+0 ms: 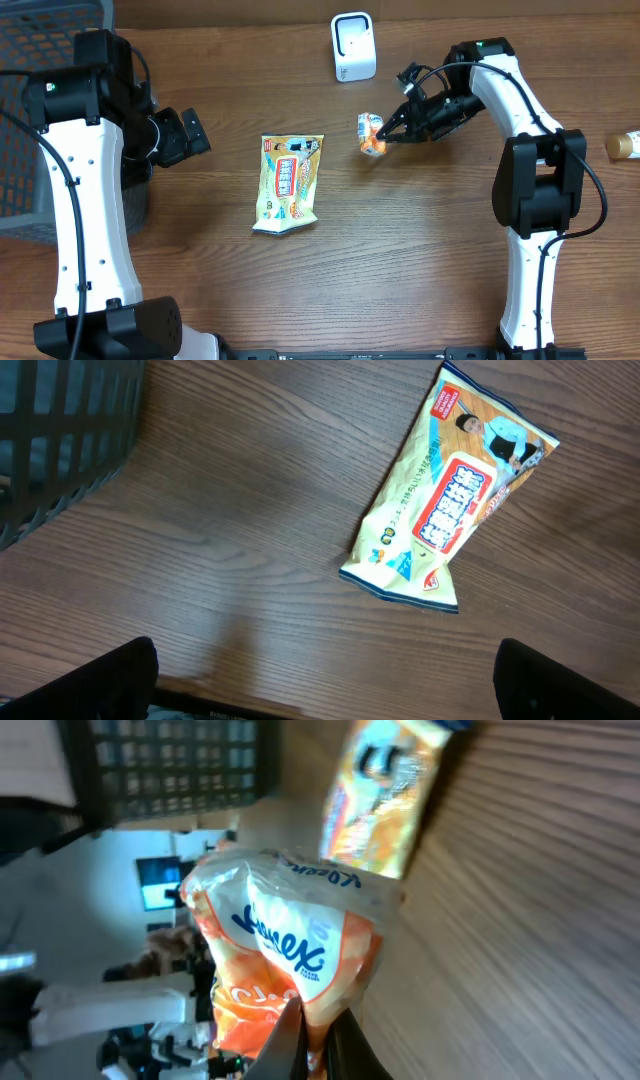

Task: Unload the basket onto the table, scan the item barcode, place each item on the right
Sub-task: 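Lift the Kleenex pack and hold it up to the white scanner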

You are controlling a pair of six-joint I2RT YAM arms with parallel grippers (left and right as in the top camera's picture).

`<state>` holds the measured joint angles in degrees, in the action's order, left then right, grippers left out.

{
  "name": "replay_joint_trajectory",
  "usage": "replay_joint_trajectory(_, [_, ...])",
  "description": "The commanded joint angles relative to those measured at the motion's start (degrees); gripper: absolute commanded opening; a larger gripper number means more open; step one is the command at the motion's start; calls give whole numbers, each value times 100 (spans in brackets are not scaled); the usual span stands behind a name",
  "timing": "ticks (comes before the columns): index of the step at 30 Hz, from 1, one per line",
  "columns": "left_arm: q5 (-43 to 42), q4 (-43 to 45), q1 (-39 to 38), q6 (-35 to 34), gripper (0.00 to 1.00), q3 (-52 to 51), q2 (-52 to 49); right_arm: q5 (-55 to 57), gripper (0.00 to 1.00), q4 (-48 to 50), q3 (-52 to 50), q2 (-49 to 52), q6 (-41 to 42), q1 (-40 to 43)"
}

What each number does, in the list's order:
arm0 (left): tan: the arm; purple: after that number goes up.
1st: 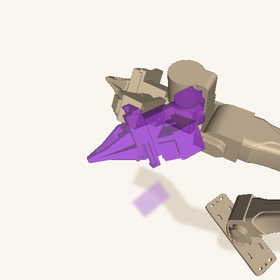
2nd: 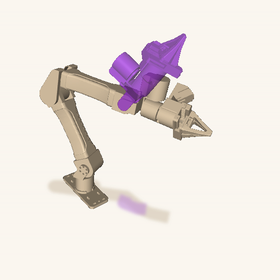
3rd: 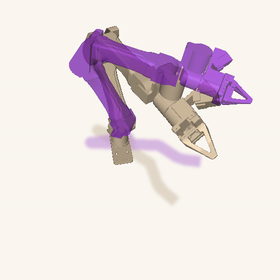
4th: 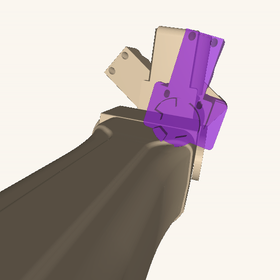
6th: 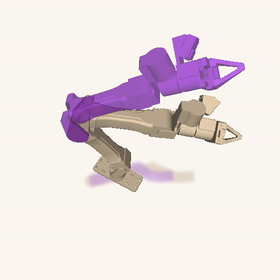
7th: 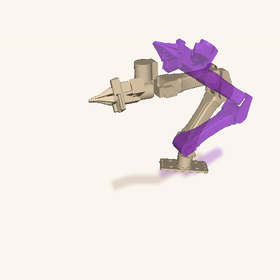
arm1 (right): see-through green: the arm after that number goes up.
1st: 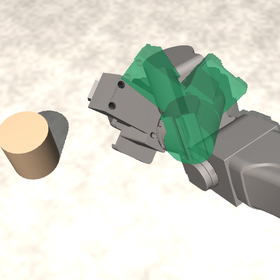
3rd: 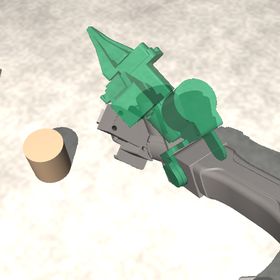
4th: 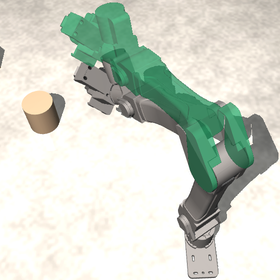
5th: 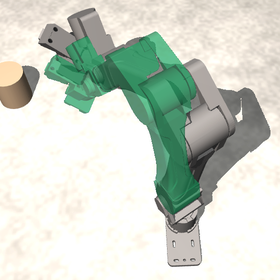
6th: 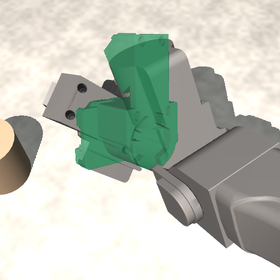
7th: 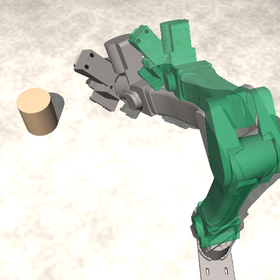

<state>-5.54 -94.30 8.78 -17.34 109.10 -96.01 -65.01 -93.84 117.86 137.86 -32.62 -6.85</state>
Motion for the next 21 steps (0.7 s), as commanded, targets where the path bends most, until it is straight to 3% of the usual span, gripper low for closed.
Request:
replay_joint_trajectory(1, [0, 9, 59, 107, 100, 0, 11, -793, 4, -330, 144, 39, -1257, -15])
replay_joint_trajectory(21, [0, 9, 59, 107, 100, 0, 11, -1572, 4, -330, 144, 39, -1073, -15])
